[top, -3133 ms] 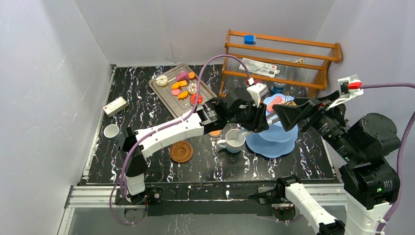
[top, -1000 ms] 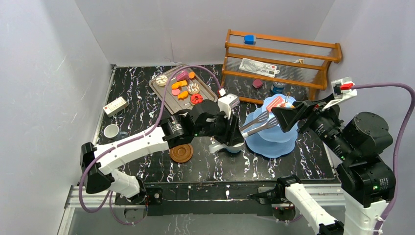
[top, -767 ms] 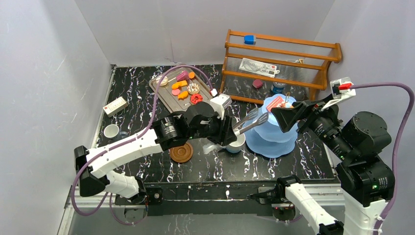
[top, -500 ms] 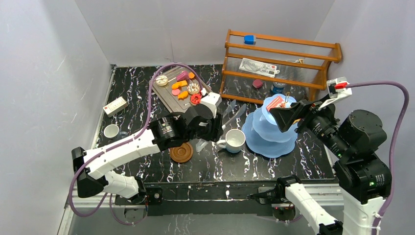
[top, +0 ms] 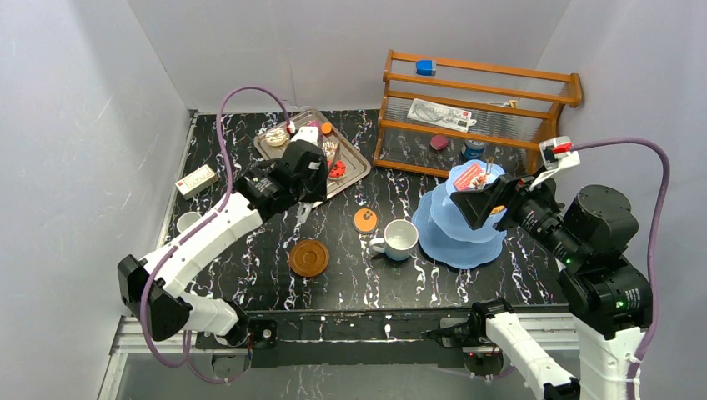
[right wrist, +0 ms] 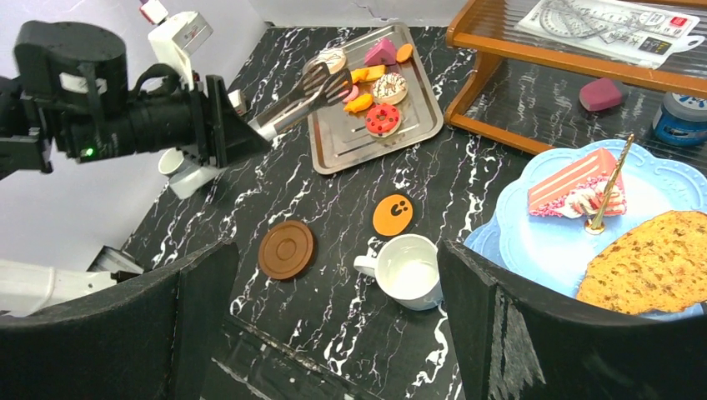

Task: Serve the afternoon tea
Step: Pick up the desert from the tray.

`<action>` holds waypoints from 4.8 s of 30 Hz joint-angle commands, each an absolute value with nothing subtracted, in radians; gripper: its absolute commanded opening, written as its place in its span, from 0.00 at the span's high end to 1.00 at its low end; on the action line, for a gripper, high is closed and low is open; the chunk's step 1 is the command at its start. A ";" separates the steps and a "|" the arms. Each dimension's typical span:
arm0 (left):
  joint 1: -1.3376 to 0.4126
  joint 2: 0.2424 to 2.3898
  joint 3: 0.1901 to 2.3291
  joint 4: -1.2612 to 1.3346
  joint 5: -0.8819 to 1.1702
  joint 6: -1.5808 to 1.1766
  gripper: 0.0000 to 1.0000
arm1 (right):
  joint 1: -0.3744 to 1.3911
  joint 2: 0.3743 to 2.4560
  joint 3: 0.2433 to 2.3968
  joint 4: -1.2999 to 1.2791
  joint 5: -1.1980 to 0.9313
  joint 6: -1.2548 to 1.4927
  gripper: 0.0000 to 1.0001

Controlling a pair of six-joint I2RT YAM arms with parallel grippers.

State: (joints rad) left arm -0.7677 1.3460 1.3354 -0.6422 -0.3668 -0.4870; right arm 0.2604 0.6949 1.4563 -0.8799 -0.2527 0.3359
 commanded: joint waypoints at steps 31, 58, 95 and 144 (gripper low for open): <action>-0.333 1.671 1.388 -0.464 -0.049 -0.248 0.56 | 0.260 0.666 1.457 -0.789 -0.294 0.338 0.01; -0.330 1.718 1.470 -0.600 0.024 -0.241 0.61 | 0.259 0.659 1.444 -0.781 -0.289 0.328 0.01; -0.330 1.616 1.449 -0.650 0.058 -0.224 0.71 | 0.260 0.659 1.429 -0.783 -0.277 0.337 0.01; -0.872 1.445 1.671 -0.591 0.470 -0.063 0.75 | 0.260 0.703 1.596 -0.850 -0.201 0.309 0.01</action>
